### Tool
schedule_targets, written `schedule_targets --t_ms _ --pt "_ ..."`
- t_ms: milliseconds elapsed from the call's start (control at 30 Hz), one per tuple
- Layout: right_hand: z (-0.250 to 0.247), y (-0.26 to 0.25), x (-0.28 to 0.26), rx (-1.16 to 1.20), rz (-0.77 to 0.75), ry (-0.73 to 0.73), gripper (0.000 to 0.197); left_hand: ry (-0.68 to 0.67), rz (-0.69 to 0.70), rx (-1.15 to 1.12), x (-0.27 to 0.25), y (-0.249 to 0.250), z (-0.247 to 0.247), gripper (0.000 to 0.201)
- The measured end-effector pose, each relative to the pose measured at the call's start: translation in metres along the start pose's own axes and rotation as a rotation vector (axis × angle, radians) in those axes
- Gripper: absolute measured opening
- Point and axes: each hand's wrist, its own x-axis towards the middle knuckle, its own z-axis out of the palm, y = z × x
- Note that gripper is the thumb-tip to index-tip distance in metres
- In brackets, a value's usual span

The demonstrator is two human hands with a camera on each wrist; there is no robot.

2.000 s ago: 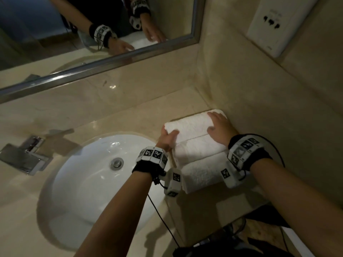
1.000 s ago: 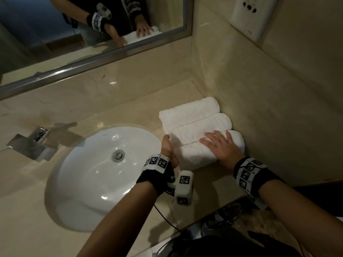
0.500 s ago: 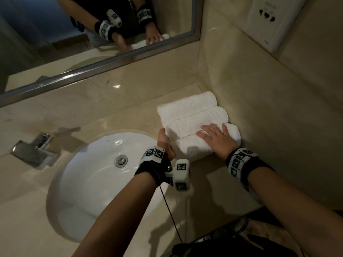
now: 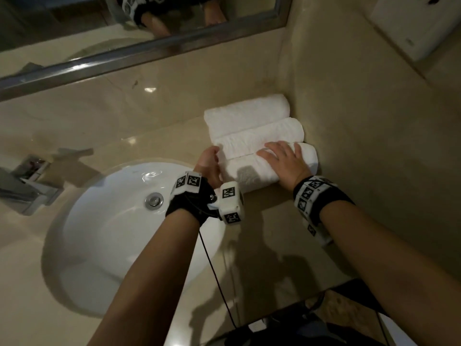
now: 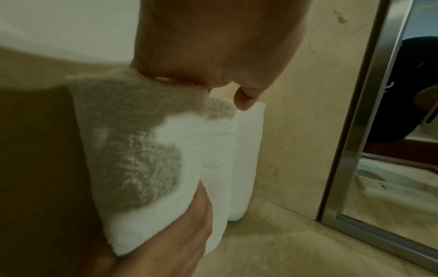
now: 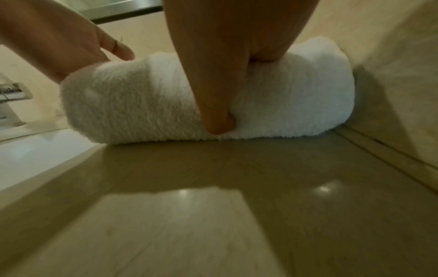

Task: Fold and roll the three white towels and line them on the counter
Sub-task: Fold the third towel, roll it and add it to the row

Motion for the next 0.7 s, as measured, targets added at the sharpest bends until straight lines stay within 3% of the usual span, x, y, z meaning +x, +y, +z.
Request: schedule_targets --t_ms 200,267,333,400,500,600,700 --pt "-0.007 0.005 0.024 -0.017 -0.043 0.001 0.055 0.073 -0.051 0.006 0.014 0.013 0.009 0.067" --pt "-0.010 0.008 0.030 -0.043 -0.069 -0.017 0.057 0.093 -0.069 0.037 0.044 0.010 0.001 0.097" --pt "-0.012 0.011 0.034 -0.074 -0.088 -0.026 0.061 0.129 -0.070 0.052 0.077 0.007 -0.008 0.114" --pt "-0.013 0.012 0.035 -0.077 -0.088 -0.026 0.065 0.144 -0.075 0.049 0.058 0.014 -0.004 0.100" --pt "-0.009 0.008 0.030 -0.085 -0.072 -0.010 0.072 0.147 -0.026 -0.047 -0.001 0.021 0.012 0.034" --pt "-0.007 0.008 0.021 0.023 0.002 -0.019 0.087 0.200 0.024 -0.021 -0.021 0.011 0.012 0.029" --pt "-0.012 0.011 0.002 0.417 0.099 0.108 0.083 0.245 0.019 0.036 -0.044 -0.006 0.013 0.025"
